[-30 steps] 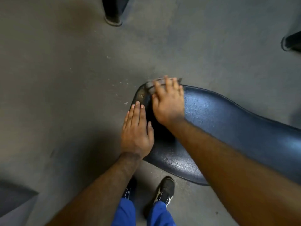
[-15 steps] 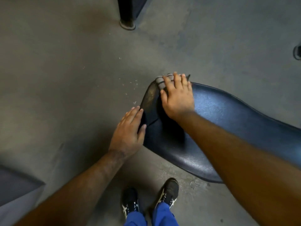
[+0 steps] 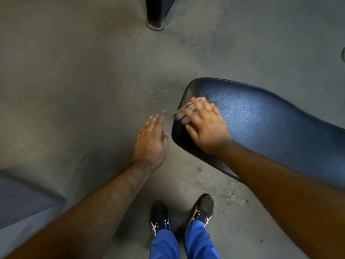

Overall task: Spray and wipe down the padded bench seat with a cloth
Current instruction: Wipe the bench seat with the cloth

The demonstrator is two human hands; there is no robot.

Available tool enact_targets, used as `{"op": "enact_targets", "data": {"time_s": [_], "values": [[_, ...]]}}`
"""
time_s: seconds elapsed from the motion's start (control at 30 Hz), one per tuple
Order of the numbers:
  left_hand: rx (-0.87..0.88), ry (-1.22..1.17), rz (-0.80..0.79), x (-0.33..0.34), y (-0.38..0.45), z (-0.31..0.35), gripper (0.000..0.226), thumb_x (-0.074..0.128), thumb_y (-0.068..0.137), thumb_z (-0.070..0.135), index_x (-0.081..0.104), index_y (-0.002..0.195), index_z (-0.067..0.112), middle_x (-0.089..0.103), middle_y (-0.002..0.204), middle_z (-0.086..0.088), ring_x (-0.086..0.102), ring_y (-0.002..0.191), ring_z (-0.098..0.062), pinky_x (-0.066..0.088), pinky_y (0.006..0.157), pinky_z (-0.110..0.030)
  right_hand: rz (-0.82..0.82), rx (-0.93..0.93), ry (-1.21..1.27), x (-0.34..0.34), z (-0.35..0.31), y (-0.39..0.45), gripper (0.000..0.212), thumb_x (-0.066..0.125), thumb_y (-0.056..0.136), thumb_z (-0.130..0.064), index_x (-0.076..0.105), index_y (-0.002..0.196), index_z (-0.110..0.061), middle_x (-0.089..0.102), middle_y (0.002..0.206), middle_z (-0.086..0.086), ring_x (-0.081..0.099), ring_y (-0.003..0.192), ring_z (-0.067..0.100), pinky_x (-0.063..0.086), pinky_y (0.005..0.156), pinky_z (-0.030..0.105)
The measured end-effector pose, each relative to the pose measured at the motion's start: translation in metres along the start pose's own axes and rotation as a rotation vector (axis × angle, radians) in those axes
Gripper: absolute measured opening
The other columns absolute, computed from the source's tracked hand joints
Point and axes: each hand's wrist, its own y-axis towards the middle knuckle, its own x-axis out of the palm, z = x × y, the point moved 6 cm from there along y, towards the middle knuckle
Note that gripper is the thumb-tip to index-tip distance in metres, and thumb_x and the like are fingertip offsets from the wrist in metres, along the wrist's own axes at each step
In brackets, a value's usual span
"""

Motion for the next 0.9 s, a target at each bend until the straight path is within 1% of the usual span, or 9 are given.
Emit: {"op": "enact_targets", "data": {"time_s": [0.07, 0.17, 0.2, 0.33, 0.47, 0.53, 0.63, 0.77, 0.9], "values": [[-0.004, -0.019, -0.013, 0.002, -0.004, 0.003, 0.05, 0.047, 0.098, 0.016, 0.039, 0.147, 0.008, 0.036, 0.155, -0.01, 0.026, 0.147, -0.023, 0.021, 0.118, -0.034, 0.031, 0.177, 0.038, 0.005, -0.011, -0.015, 0.059, 0.043, 0.096, -0.046, 0.038, 0.152, -0.026, 0.024, 0.163, 0.015, 0.017, 0.151, 0.038, 0.017, 0.121, 0.056], [0.013, -0.031, -0.006, 0.003, -0.007, 0.01, 0.049, 0.046, 0.098, 0.015, 0.04, 0.147, 0.008, 0.036, 0.155, -0.01, 0.026, 0.147, -0.023, 0.02, 0.119, -0.034, -0.039, -0.288, -0.052, 0.016, -0.037, -0.054, 0.055, 0.047, 0.097, -0.045, 0.042, 0.149, -0.029, 0.027, 0.162, 0.012, 0.019, 0.151, 0.036, 0.016, 0.122, 0.053], [0.02, -0.038, -0.002, 0.004, -0.007, 0.012, 0.049, 0.046, 0.099, 0.014, 0.04, 0.147, 0.008, 0.037, 0.155, -0.01, 0.026, 0.147, -0.023, 0.02, 0.119, -0.035, -0.05, -0.32, -0.069, 0.011, -0.024, -0.051, 0.056, 0.046, 0.096, -0.046, 0.04, 0.15, -0.029, 0.027, 0.162, 0.011, 0.019, 0.151, 0.034, 0.016, 0.123, 0.053], [0.046, -0.062, -0.01, 0.01, -0.009, 0.024, 0.048, 0.041, 0.101, 0.017, 0.039, 0.147, 0.009, 0.036, 0.156, -0.008, 0.025, 0.147, -0.021, 0.021, 0.12, -0.036, 0.005, 0.3, 0.04, 0.001, 0.024, -0.03, 0.063, 0.036, 0.099, -0.051, 0.024, 0.156, -0.029, 0.013, 0.166, 0.011, 0.007, 0.153, 0.033, 0.009, 0.124, 0.053], [0.04, -0.067, 0.018, 0.02, -0.005, 0.038, 0.053, 0.032, 0.096, 0.031, 0.047, 0.142, 0.008, 0.042, 0.152, -0.01, 0.031, 0.145, -0.024, 0.028, 0.118, -0.043, -0.064, 0.057, 0.079, 0.0, 0.009, -0.041, 0.062, 0.035, 0.101, -0.05, 0.021, 0.157, -0.029, 0.01, 0.167, 0.009, 0.002, 0.154, 0.029, -0.002, 0.123, 0.044], [0.053, -0.073, 0.07, 0.022, -0.003, 0.051, 0.055, 0.03, 0.097, 0.036, 0.051, 0.139, 0.008, 0.047, 0.148, -0.011, 0.035, 0.143, -0.025, 0.031, 0.116, -0.044, -0.064, 0.046, 0.222, -0.008, 0.02, -0.041, 0.059, 0.035, 0.102, -0.046, 0.024, 0.157, -0.028, 0.015, 0.166, 0.004, 0.004, 0.154, 0.023, 0.001, 0.124, 0.042], [0.129, -0.04, 0.191, 0.021, 0.0, 0.08, 0.051, 0.035, 0.094, 0.033, 0.056, 0.133, 0.006, 0.053, 0.142, -0.014, 0.042, 0.138, -0.029, 0.035, 0.114, -0.043, 0.101, 0.168, 0.471, -0.021, 0.038, -0.046, 0.054, 0.036, 0.102, -0.031, 0.03, 0.155, -0.021, 0.03, 0.162, 0.003, 0.017, 0.153, 0.02, 0.015, 0.125, 0.041], [0.208, 0.1, 0.107, 0.051, 0.013, 0.115, 0.057, 0.039, 0.092, 0.041, 0.055, 0.135, 0.007, 0.052, 0.142, -0.018, 0.043, 0.135, -0.037, 0.032, 0.115, -0.046, 0.177, 0.449, 0.315, -0.019, 0.091, -0.064, 0.059, 0.038, 0.098, -0.026, 0.029, 0.155, -0.014, 0.03, 0.162, 0.008, 0.019, 0.152, 0.026, 0.017, 0.124, 0.044], [0.098, 0.414, 0.004, 0.089, 0.019, 0.118, 0.073, 0.035, 0.091, 0.056, 0.033, 0.151, 0.015, 0.027, 0.157, -0.019, 0.024, 0.143, -0.043, 0.017, 0.117, -0.056, 0.169, 0.443, 0.161, -0.008, 0.101, -0.074, 0.053, 0.036, 0.1, -0.03, 0.038, 0.152, -0.016, 0.03, 0.161, 0.012, 0.022, 0.151, 0.031, 0.015, 0.124, 0.045]]}}
